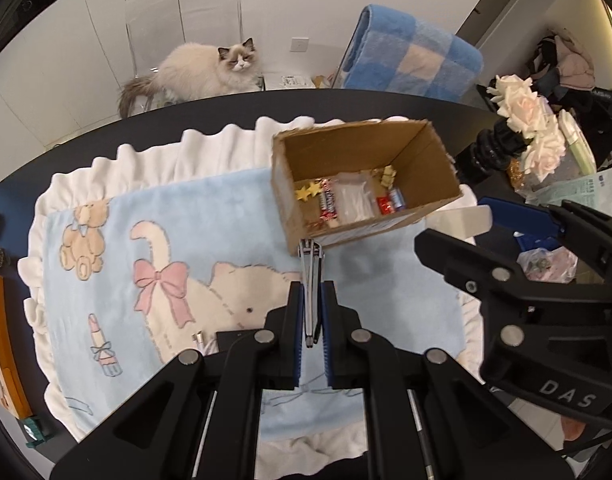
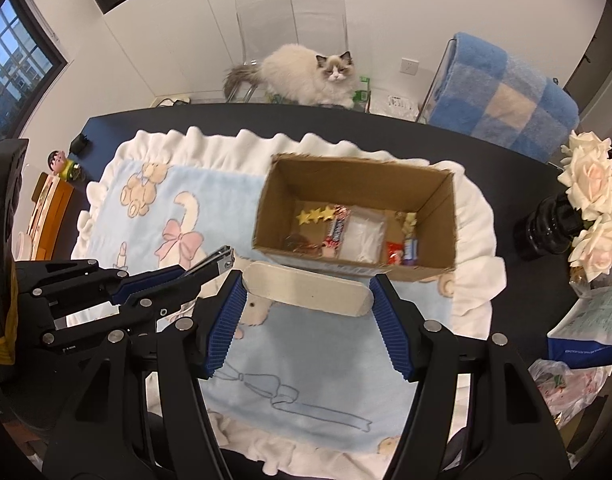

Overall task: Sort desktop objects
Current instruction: 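Lift the nail clipper and nail file and carry both over the cardboard box, then open both tools to drop the nail clipper and nail file into the box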

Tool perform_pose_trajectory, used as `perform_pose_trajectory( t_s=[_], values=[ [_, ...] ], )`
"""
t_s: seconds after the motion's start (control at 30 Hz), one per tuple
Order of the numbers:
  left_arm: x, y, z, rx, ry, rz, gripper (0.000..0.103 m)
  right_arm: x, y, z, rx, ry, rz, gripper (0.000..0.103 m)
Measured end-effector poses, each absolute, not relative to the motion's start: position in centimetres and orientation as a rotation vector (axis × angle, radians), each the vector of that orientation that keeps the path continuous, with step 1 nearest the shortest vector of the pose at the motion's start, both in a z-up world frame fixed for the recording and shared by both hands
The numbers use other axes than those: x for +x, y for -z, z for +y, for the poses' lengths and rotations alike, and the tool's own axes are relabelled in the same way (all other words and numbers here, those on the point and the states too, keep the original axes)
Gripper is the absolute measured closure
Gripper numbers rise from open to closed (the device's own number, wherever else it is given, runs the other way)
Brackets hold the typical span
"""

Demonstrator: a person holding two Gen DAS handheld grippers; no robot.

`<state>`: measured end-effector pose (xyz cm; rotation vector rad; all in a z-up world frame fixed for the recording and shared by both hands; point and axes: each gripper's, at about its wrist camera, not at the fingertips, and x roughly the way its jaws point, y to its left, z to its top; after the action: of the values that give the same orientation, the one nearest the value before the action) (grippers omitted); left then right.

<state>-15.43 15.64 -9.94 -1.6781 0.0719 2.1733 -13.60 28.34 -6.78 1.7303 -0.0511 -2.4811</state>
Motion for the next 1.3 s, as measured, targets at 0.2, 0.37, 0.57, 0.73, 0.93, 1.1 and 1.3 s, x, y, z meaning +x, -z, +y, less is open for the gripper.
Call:
perform_pose_trajectory(
  t_s=[0.2, 0.37, 0.57, 0.73, 0.93, 1.1, 1.3],
  values=[
    [-16.5, 9.8, 17.6, -1.670, -2.164, 0.071, 0.095, -14.9, 6.8, 30.9, 1.725, 2.491, -0.094, 0.037],
    [-17.9, 10.1, 19.2, -1.674, -2.156, 0.065, 0.095, -16.4, 7.4, 33.0, 1.731, 2.486, -0.145, 0.037],
    [-19.7, 10.6, 20.8, -1.681, -2.156, 0.059, 0.095, -18.2, 8.2, 34.5, 1.734, 2.477, -0.152, 0.037],
    [-21.2, 11.2, 21.8, -1.691, -2.156, 0.050, 0.095, -19.8, 9.1, 35.8, 1.741, 2.467, -0.173, 0.037],
    [-22.7, 12.0, 22.5, -1.704, -2.156, 0.035, 0.095, -21.1, 10.1, 36.9, 1.754, 2.446, -0.217, 0.037],
    [-23.5, 12.6, 22.7, -1.715, -2.157, 0.028, 0.095, -21.9, 11.1, 37.5, 1.765, 2.425, -0.249, 0.037],
    [-24.0, 13.2, 22.6, -1.730, -2.152, 0.021, 0.095, -22.3, 11.9, 37.4, 1.778, 2.406, -0.255, 0.037]
  ],
)
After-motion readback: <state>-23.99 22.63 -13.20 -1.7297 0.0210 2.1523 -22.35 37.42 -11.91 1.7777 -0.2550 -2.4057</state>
